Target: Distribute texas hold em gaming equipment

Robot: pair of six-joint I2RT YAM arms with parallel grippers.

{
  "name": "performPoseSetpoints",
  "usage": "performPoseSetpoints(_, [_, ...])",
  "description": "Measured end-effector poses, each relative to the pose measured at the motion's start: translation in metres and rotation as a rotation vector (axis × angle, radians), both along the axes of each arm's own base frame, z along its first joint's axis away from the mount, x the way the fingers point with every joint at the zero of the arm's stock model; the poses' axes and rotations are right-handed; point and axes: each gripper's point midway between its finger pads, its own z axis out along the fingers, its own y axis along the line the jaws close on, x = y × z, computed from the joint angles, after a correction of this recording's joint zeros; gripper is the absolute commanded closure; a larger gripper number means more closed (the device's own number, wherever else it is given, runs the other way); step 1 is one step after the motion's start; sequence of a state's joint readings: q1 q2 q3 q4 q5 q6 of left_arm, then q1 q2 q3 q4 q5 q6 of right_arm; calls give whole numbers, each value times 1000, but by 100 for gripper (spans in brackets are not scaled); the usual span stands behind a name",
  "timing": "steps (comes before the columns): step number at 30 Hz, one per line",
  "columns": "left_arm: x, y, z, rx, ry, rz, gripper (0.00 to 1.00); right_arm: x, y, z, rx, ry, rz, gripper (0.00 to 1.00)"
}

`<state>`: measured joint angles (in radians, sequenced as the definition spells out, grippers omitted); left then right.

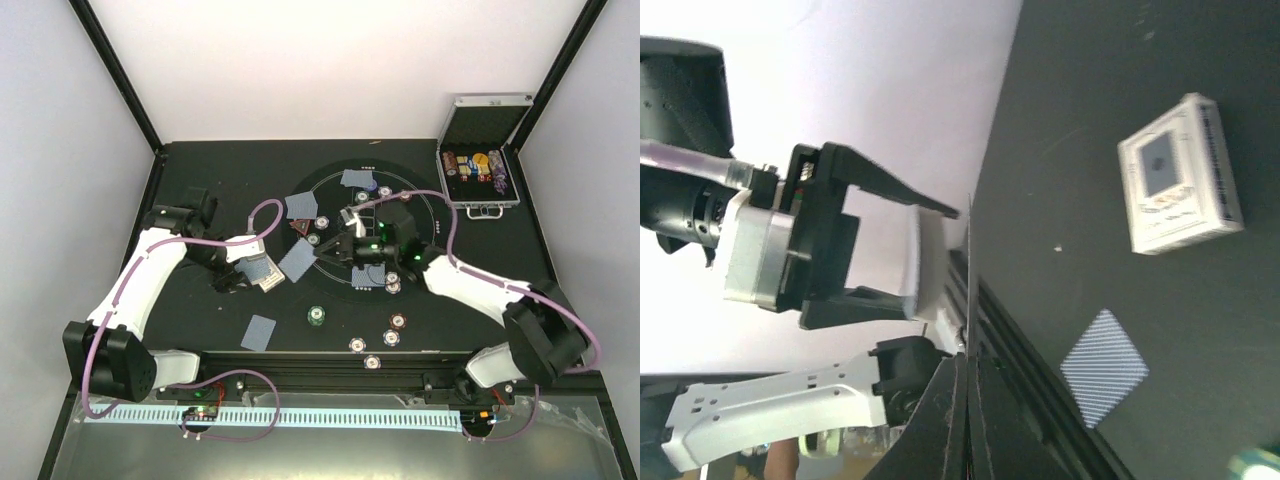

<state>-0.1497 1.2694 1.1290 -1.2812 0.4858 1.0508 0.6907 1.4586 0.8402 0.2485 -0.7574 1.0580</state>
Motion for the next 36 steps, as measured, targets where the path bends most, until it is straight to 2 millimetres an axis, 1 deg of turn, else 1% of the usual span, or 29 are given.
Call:
performPoseSetpoints(2, [0, 0, -1, 1, 2, 0, 98, 4, -20, -6, -11, 8, -45, 99])
performPoseSetpoints(5, [0, 0, -1, 2, 2, 0, 98, 12, -54, -23, -48, 28, -130, 99])
performPoseSetpoints(8, [1, 0, -1, 2, 0, 0, 98, 20, -93, -47, -112, 59, -229, 99])
performPoseSetpoints(11, [1, 0, -1, 2, -1, 0, 98, 25, -125, -72, -178, 92, -304, 99])
performPoseSetpoints(13, [1, 0, -1, 2, -1, 0, 99, 26, -140, -89, -231, 114, -338, 99])
performPoseSetpoints(16, [1, 0, -1, 2, -1, 0, 98, 26, -150, -106, -295, 132, -354, 99])
performPoseSetpoints(20, [1, 0, -1, 2, -1, 0, 98, 24, -158, -129, -373, 155, -355, 99])
performPoseSetpoints(24, [1, 0, -1, 2, -1, 0, 98, 21, -165, -150, -447, 180, -355, 88])
performPoseSetpoints(26, [1, 0, -1, 2, -1, 0, 98, 20, -170, -156, -489, 189, -359, 77])
performPoseSetpoints(28, [1, 0, -1, 2, -1, 0, 99, 20, -176, -157, -529, 179, -368, 69])
performPoseSetpoints(30, [1, 0, -1, 2, -1, 0, 99, 22, -181, -151, -558, 154, -386, 62])
performPoseSetpoints(32, [1, 0, -1, 2, -1, 0, 98, 25, -185, -137, -573, 113, -406, 55])
performPoseSetpoints(33, [1, 0, -1, 2, -1, 0, 99, 27, -186, -127, -573, 85, -415, 51])
performPoseSetpoints(36, [1, 0, -1, 1, -1, 0, 99, 33, -179, -96, -539, 20, -426, 38])
